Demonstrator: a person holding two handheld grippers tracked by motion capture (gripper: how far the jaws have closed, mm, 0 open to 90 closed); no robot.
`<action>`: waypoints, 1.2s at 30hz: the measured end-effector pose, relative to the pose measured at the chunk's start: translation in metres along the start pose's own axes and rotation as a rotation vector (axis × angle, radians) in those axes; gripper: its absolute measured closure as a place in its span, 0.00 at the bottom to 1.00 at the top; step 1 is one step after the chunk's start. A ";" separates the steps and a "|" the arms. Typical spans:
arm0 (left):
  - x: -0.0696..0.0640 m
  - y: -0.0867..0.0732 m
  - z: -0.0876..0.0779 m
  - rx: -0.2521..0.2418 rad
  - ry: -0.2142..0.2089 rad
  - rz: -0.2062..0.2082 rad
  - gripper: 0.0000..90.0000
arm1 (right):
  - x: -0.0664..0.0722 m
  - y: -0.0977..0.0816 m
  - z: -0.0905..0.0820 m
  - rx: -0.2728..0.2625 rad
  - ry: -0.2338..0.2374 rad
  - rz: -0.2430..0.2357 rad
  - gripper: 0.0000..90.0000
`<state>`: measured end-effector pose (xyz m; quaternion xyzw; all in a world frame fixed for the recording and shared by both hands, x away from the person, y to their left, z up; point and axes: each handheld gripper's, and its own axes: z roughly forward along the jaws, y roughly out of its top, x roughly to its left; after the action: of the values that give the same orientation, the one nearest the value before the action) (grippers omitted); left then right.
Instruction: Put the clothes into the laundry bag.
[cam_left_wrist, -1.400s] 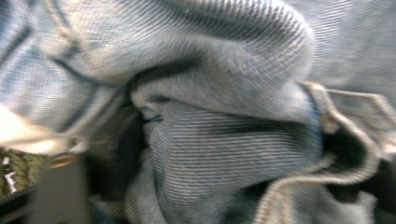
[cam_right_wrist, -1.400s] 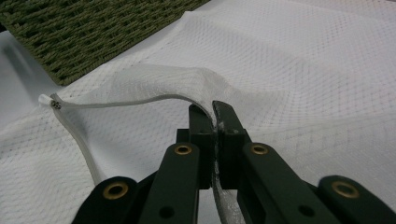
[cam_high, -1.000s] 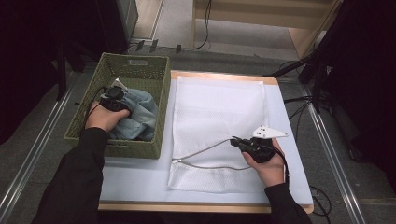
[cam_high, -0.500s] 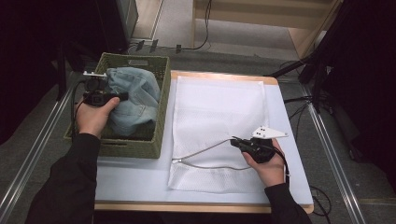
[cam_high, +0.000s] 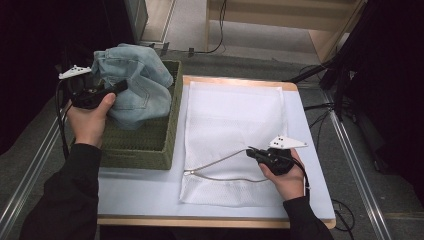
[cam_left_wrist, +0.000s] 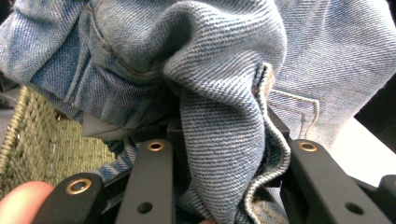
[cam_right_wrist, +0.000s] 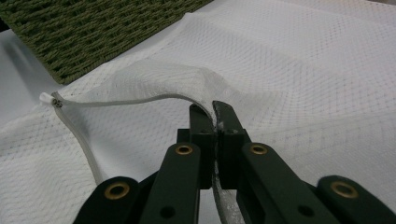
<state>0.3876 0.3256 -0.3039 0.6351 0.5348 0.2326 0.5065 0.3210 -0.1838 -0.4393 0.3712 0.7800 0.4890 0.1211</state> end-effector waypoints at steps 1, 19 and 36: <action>-0.001 0.001 -0.002 -0.010 -0.003 0.001 0.73 | 0.000 0.000 0.000 0.001 0.000 -0.001 0.99; -0.043 0.010 -0.019 -0.064 -0.123 0.027 0.73 | 0.001 -0.001 0.002 0.008 0.000 -0.005 0.99; -0.102 -0.030 -0.036 -0.029 -0.263 0.081 0.73 | 0.003 -0.001 0.004 0.008 -0.001 -0.007 0.99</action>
<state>0.3112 0.2435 -0.2918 0.6738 0.4342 0.1755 0.5715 0.3204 -0.1793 -0.4411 0.3691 0.7832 0.4854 0.1219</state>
